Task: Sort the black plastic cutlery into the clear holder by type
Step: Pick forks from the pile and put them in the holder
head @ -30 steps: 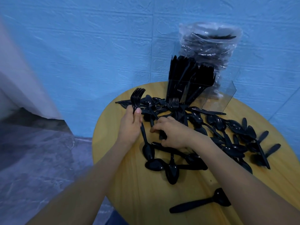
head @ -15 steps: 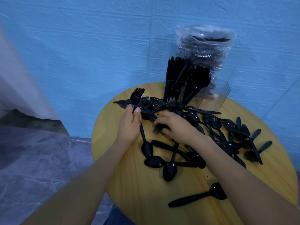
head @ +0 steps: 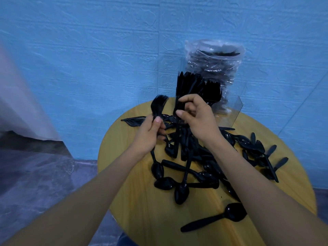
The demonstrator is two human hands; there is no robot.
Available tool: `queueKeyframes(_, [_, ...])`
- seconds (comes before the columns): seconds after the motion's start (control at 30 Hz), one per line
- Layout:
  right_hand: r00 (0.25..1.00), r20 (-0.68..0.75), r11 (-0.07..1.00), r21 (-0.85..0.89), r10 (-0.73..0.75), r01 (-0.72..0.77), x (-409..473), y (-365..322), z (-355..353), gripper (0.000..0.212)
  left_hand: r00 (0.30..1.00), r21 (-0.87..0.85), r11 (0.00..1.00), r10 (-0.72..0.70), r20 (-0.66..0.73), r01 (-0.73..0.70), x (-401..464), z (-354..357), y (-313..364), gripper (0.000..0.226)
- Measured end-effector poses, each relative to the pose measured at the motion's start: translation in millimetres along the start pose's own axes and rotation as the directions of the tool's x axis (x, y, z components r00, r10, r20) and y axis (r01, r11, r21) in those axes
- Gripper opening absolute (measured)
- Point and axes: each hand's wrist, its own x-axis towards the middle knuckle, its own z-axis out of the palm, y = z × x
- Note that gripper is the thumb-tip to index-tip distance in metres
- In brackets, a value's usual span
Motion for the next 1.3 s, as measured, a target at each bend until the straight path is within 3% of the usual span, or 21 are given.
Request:
queueKeyframes(0.1, [0.991,-0.066,0.963,0.251,0.116,-0.096,4,-3,0,0.020,0.990,-0.162,0.983,-0.066,0.128,0.086,-6,13,20,0.024])
queueKeyframes(0.27, [0.965,-0.181,0.927,0.357,0.188,-0.113,2,-2,-5,0.022,0.959,-0.336,0.924,-0.092,0.269,0.183,-16,28,35,0.024])
queueKeyframes(0.5, [0.933,-0.236,0.889,0.433,0.272,-0.150,-4,4,-26,0.019,0.917,-0.363,0.897,-0.103,0.386,0.254,-17,48,46,0.025])
queueKeyframes(0.73, [0.913,-0.207,0.766,0.623,0.352,-0.154,-6,5,-49,0.017,0.895,-0.405,0.865,-0.103,0.434,0.296,-7,68,51,0.022])
queueKeyframes(1.07, [0.895,-0.226,0.787,0.587,0.386,-0.191,-6,12,-65,0.014,0.843,-0.435,0.835,-0.063,0.534,0.337,4,90,50,0.013])
queueKeyframes(1.13, [0.914,-0.191,0.809,0.553,0.358,-0.201,-4,13,-71,0.014,0.819,-0.444,0.814,-0.066,0.571,0.375,8,88,48,0.012])
queueKeyframes(1.3, [0.942,0.146,0.860,0.383,0.302,-0.336,2,12,-97,0.028,0.703,-0.353,0.799,-0.118,0.702,0.487,18,80,49,0.015])
